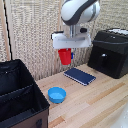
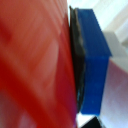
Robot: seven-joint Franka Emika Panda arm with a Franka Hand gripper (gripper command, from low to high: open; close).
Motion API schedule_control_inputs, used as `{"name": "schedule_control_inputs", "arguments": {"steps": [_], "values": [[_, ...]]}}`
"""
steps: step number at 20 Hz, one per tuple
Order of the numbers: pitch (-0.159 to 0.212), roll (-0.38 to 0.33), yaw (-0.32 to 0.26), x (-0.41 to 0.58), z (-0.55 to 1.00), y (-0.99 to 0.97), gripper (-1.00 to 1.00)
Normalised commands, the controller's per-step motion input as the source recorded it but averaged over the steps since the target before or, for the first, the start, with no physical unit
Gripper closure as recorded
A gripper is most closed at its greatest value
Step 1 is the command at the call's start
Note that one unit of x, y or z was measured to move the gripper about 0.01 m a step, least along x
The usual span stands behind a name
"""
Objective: Please find the red cup among the items before you. Carefully move your gripper towards it and gently hold it. Locate the front section of the organizer in front of you. Transfer the red cup above the front section and let go, placing it within that section.
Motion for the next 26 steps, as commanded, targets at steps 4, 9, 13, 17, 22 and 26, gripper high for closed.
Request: {"name": "schedule_control_inputs", "arguments": {"steps": [4, 9, 13, 17, 22, 26], "values": [[0.097, 0.039, 0.093, 0.0, 0.48, 0.65, 1.0], [0.053, 0.001, 0.052, 0.0, 0.35, 0.81, 1.0], [0.008, 0.009, 0.0, 0.0, 0.23, 0.96, 1.0], [0.006, 0.028, 0.0, 0.0, 0.23, 0.95, 1.0], [0.002, 0.044, 0.0, 0.0, 0.21, 0.94, 1.0], [0.0, 0.02, 0.0, -0.014, 0.09, 0.97, 1.0]]}}
